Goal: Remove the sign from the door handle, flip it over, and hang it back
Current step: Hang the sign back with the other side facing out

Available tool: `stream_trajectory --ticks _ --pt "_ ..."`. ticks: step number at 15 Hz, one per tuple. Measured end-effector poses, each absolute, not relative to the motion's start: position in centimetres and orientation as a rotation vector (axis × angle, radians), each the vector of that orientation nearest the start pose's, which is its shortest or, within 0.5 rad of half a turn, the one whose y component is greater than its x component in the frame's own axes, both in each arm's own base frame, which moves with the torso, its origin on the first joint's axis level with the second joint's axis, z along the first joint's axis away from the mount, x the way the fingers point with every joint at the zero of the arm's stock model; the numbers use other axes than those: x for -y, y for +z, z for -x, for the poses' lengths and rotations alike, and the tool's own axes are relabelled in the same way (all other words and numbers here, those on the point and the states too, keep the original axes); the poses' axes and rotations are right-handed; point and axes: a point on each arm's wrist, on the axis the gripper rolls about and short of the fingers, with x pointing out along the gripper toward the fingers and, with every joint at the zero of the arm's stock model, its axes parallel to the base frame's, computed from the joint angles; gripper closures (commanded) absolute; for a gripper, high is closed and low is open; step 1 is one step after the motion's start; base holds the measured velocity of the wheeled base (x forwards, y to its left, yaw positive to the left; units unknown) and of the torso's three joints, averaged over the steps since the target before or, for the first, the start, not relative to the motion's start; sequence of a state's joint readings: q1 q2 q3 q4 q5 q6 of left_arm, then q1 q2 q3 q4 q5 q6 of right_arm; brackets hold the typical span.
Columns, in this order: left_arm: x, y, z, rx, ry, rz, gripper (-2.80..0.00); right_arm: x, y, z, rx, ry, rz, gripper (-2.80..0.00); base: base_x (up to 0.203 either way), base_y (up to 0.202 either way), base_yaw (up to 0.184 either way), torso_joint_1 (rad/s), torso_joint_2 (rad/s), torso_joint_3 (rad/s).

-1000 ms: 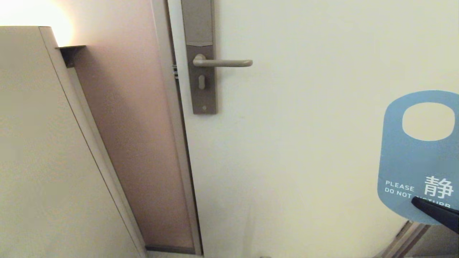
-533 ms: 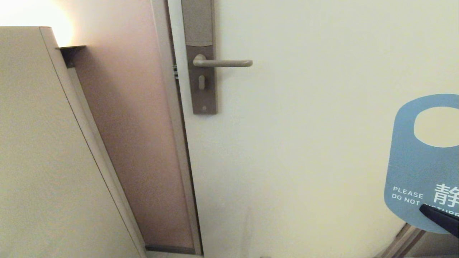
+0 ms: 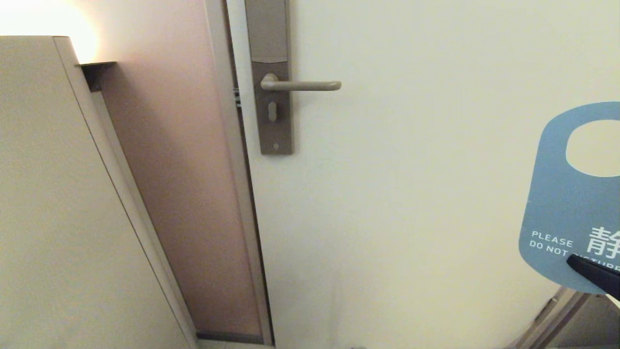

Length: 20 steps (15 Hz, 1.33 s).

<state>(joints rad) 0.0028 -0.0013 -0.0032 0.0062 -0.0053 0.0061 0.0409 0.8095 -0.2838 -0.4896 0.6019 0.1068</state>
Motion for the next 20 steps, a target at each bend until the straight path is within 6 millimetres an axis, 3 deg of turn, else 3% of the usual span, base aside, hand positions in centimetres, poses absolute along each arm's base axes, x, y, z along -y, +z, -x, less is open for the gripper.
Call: stream_trajectory --ticks 7,12,20 --pt "0.0 7.6 2.3 -0.001 -0.003 -0.006 -2.8 -1.7 19.9 -11.3 -0.023 0.643 -0.098 0.0 0.0 0.0 0.0 0.0 0.0 0.0" --pt "0.0 7.6 2.3 -0.001 -0.003 -0.006 -2.8 -1.8 18.8 -12.8 -0.078 0.64 -0.114 0.0 0.0 0.0 0.0 0.0 0.0 0.0" --pt "0.0 7.6 2.3 -0.001 -0.003 -0.006 -2.8 -2.0 19.7 -17.0 -0.043 0.642 -0.104 0.0 0.0 0.0 0.0 0.0 0.0 0.0"
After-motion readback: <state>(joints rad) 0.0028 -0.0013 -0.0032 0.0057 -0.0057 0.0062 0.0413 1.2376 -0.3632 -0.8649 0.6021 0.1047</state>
